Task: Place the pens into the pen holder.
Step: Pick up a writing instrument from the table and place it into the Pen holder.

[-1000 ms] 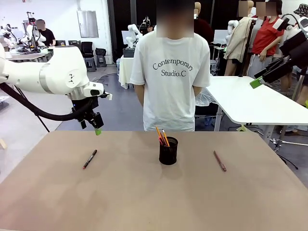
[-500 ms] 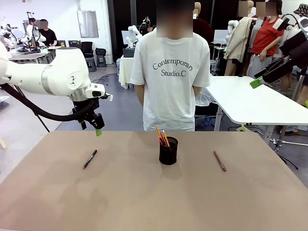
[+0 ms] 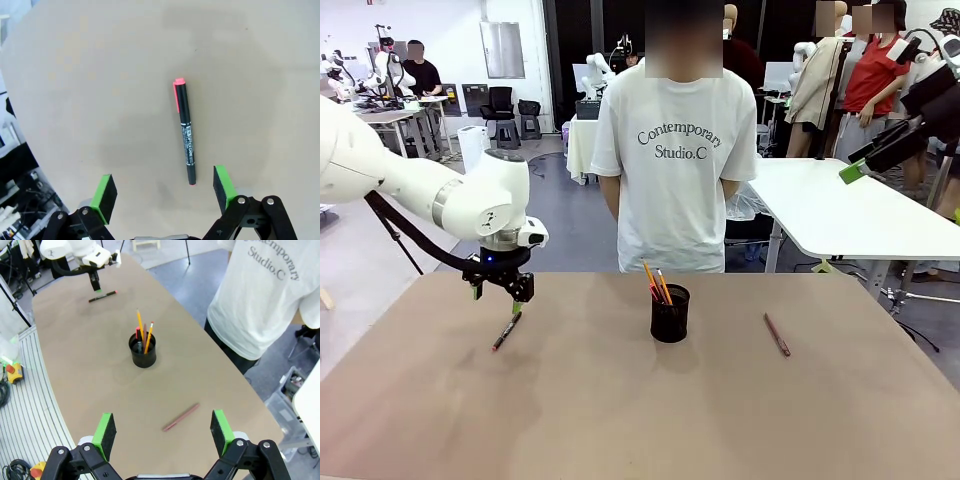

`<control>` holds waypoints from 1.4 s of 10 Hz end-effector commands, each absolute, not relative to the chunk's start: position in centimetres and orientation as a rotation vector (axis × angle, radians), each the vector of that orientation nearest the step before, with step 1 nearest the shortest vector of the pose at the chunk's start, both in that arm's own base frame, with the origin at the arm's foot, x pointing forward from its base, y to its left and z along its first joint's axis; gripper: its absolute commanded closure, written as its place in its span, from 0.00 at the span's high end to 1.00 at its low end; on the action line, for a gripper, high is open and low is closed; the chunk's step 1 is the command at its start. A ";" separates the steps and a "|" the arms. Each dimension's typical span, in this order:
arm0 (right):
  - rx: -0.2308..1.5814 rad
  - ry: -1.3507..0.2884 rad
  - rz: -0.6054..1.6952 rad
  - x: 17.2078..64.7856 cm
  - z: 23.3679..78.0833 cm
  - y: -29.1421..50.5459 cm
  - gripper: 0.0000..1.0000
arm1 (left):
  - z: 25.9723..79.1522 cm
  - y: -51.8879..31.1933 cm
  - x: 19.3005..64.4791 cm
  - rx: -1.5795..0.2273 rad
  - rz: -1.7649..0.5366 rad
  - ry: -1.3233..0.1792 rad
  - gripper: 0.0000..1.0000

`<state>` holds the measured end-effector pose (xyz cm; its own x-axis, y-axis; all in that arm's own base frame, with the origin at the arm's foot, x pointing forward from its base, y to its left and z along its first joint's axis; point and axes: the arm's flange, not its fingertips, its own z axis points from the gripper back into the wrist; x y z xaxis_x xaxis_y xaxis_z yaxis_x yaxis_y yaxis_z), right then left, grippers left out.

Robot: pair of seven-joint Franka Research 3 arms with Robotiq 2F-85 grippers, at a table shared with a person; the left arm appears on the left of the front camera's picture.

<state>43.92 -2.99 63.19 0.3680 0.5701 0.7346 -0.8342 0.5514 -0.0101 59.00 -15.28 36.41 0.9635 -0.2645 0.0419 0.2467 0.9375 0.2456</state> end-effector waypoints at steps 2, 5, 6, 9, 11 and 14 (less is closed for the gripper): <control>0.404 -0.767 0.936 44.0 63.3 -3.0 1.00 | 35.1 -14.8 58.6 0.185 -0.246 -0.130 1.00; 0.404 -0.767 0.936 44.0 63.3 -3.0 1.00 | 33.4 -14.5 59.2 0.117 -0.256 -0.120 1.00; 0.404 -0.767 0.936 44.0 63.3 -3.0 1.00 | 32.8 -14.4 59.6 0.113 -0.261 -0.128 1.00; 0.404 -0.767 0.936 44.0 63.3 -3.0 1.00 | 32.1 -14.4 60.9 0.083 -0.265 -0.144 1.00; 0.404 -0.767 0.936 44.0 63.3 -3.0 1.00 | 31.8 -14.3 61.8 0.055 -0.268 -0.132 1.00; 0.404 -0.767 0.936 44.0 63.3 -3.0 1.00 | 31.6 -14.2 62.6 0.019 -0.254 -0.122 1.00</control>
<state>43.92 -2.99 63.19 0.3680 0.5701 0.7346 -0.8342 0.5514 -0.0101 61.98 -14.60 31.48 0.9613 -0.2460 0.1241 0.2399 0.9688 0.0627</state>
